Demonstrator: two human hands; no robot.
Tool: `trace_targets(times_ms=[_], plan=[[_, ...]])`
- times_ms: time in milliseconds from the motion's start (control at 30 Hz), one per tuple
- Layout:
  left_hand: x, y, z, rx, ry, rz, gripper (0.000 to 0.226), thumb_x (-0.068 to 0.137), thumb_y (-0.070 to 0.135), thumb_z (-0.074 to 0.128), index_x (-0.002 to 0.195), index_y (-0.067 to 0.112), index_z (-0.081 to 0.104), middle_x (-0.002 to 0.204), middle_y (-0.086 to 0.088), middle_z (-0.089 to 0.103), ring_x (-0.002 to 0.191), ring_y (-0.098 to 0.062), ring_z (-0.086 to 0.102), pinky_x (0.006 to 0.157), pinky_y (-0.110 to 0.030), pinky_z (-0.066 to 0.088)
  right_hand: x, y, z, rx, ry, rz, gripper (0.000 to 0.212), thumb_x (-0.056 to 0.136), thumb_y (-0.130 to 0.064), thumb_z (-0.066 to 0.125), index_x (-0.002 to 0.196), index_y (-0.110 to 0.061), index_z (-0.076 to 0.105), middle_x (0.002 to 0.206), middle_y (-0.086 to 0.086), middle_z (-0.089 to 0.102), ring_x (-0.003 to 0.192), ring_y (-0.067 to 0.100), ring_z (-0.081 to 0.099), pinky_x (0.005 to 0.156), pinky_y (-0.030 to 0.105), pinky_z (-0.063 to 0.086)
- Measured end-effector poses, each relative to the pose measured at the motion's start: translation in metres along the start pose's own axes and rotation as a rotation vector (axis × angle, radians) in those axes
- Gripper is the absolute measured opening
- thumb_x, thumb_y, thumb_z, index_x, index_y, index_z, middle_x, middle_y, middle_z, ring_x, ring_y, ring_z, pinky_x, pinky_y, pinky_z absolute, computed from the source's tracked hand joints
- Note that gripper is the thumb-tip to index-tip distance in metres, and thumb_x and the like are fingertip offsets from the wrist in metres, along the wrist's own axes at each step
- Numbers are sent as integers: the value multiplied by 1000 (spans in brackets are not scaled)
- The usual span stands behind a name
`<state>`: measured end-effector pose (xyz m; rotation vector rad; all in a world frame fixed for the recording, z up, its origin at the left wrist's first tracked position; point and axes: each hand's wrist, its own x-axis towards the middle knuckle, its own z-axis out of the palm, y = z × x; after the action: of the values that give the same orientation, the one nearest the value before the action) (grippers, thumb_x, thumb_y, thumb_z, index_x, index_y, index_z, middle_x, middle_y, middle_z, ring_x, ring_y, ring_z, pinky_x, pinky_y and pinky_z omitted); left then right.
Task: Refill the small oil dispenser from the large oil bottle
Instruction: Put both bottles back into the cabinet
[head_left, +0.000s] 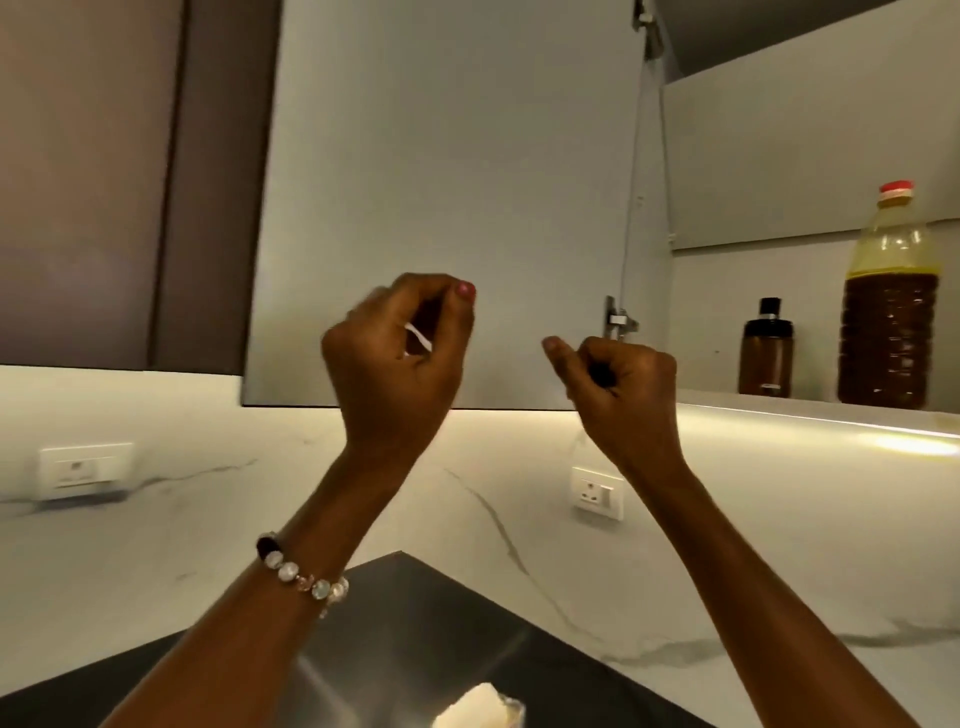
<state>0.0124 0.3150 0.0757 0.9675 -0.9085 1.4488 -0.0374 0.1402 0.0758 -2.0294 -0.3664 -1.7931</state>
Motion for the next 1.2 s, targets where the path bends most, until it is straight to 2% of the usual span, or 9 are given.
trace_targets(times_ms=[100,167,233,333,433,533,933,1067,1200], plan=[[30,-25,-46,328,141,117,13,91,16,62,93,7,71,90,-7,71,88,-19,59,84,-12,36,-7,-37,41,-62,-115,-109,35,86,-44,62,66,-15,61,56,-7,54,50,10,50,51,36,47],[42,-43,-69,436,181,-20,21,89,19,63,106,7,68,105,-11,67,100,-28,58,90,-3,23,-13,-55,67,-160,-204,-209,26,85,-42,64,86,-16,65,72,-5,59,64,11,53,56,35,49],[47,-59,-88,342,102,-255,33,90,24,64,119,8,62,116,-13,62,107,-27,56,89,-8,32,-21,-72,92,-251,-255,-281,32,84,-37,68,106,-15,63,92,1,60,82,16,57,63,34,51],[45,-74,-99,42,-133,-650,32,94,31,58,113,6,65,99,-6,67,91,-18,63,72,-16,47,-29,-92,122,-366,-286,-293,59,75,-36,79,124,-12,56,111,11,58,97,28,58,72,40,54],[41,-75,-104,-21,-208,-721,30,98,31,51,92,5,64,72,-3,58,67,-13,54,61,-20,46,-35,-110,140,-426,-240,-253,73,69,-42,82,127,-10,54,116,17,58,97,32,60,71,41,57],[43,-68,-106,-90,-179,-762,18,98,22,52,92,11,65,73,2,60,69,-10,55,67,-24,48,-40,-119,139,-464,-175,-246,79,70,-51,78,132,-13,48,118,15,56,98,30,59,71,40,57],[12,29,-58,-766,-403,-571,18,94,16,57,104,30,64,88,24,71,90,-4,69,69,-17,55,-57,-147,-2,-382,29,-250,68,77,-50,63,131,-21,35,120,-2,49,102,17,55,81,40,56],[-15,56,-9,-852,-498,-463,30,93,16,60,123,19,62,114,3,66,103,-13,65,83,-22,56,-62,-142,-64,-621,57,-311,56,87,-47,56,128,-13,39,108,10,60,89,9,51,73,20,46],[-47,82,41,-819,-488,-378,35,89,16,66,124,19,62,119,3,60,111,2,55,87,-11,49,-69,-126,-126,-773,74,-324,52,93,-44,50,128,-7,39,113,8,56,89,18,55,72,22,48]])
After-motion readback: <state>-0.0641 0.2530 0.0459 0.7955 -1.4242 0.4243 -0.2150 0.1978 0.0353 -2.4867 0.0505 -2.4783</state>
